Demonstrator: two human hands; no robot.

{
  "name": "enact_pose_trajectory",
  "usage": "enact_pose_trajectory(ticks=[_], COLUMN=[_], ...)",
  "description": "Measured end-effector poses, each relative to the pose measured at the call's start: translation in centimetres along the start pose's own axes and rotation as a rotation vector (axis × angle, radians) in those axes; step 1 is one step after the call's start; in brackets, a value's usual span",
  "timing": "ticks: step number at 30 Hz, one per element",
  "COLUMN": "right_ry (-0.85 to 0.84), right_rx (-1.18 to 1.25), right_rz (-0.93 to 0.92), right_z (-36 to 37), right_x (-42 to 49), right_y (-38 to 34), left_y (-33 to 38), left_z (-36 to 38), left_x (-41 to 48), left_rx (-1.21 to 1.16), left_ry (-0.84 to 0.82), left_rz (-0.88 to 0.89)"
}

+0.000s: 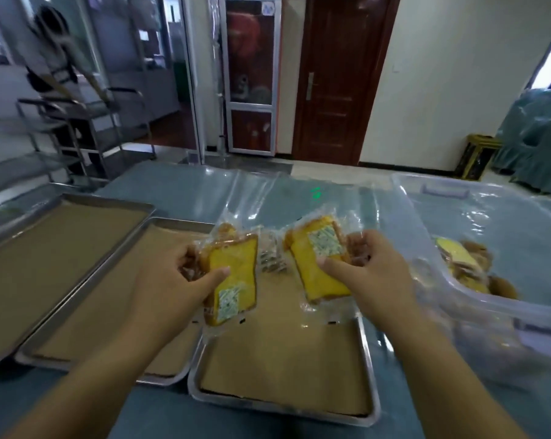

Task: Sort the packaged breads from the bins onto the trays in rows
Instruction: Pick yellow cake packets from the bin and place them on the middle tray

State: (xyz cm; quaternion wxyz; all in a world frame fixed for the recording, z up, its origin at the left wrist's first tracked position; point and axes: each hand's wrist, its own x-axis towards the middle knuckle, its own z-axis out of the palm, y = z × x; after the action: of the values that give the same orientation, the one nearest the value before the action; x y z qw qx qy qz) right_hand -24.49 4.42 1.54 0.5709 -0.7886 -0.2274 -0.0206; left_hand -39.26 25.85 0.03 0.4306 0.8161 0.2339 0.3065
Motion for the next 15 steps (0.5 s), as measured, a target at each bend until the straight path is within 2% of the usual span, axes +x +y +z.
enact_pose_trajectory(ticks=[8,15], right_ry=[-0.229,-0.221], right_rx=[-0.056,-0.062], right_rz=[0.134,0.264], right_z=[11.3,19.8], right_x=[0.0,5.2], right_y=[2.6,6.2], left_y=[-10.0,-14.6], left_z=[-2.8,-2.6], left_x=[1.5,8.1], left_rx=[-0.023,0.055], left_ry=[-0.030,-0.035], left_rz=[-0.219,-0.279])
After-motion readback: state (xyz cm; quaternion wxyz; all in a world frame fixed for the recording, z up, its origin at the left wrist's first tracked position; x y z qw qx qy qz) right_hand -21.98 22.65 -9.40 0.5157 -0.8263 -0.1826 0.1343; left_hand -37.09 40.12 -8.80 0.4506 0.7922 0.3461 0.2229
